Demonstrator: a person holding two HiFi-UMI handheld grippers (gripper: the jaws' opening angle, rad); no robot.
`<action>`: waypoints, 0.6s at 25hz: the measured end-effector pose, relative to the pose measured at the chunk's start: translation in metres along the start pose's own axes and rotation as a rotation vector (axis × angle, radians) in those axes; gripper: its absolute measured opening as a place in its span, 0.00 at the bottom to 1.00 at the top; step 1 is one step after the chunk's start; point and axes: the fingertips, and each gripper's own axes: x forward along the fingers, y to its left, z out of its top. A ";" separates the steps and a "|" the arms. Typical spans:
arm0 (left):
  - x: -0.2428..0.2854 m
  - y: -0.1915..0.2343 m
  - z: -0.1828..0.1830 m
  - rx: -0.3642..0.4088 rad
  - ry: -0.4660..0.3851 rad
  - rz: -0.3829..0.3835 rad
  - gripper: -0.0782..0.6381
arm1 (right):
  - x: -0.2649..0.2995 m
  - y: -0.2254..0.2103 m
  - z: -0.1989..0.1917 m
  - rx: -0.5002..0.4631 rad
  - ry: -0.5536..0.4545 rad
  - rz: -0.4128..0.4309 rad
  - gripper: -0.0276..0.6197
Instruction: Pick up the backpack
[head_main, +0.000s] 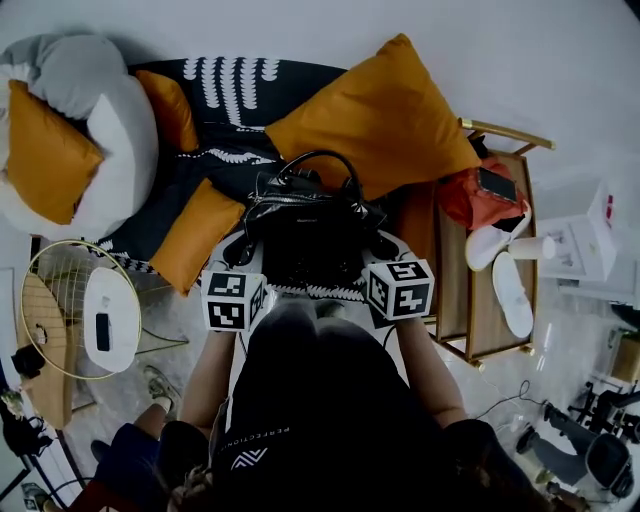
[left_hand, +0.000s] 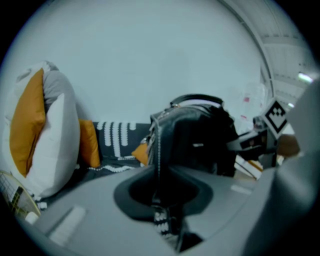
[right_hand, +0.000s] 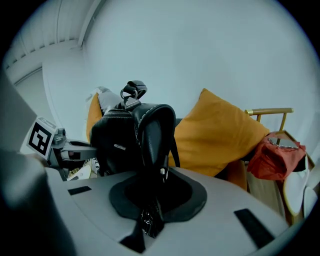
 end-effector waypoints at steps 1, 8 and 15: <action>-0.002 -0.001 0.001 0.002 -0.003 -0.001 0.21 | -0.002 0.000 0.001 0.000 -0.004 -0.002 0.10; -0.012 -0.007 0.007 0.009 -0.018 -0.002 0.20 | -0.013 0.002 0.005 0.002 -0.023 -0.012 0.10; -0.019 -0.015 0.011 0.024 -0.039 -0.001 0.20 | -0.025 0.000 0.006 0.013 -0.048 -0.018 0.10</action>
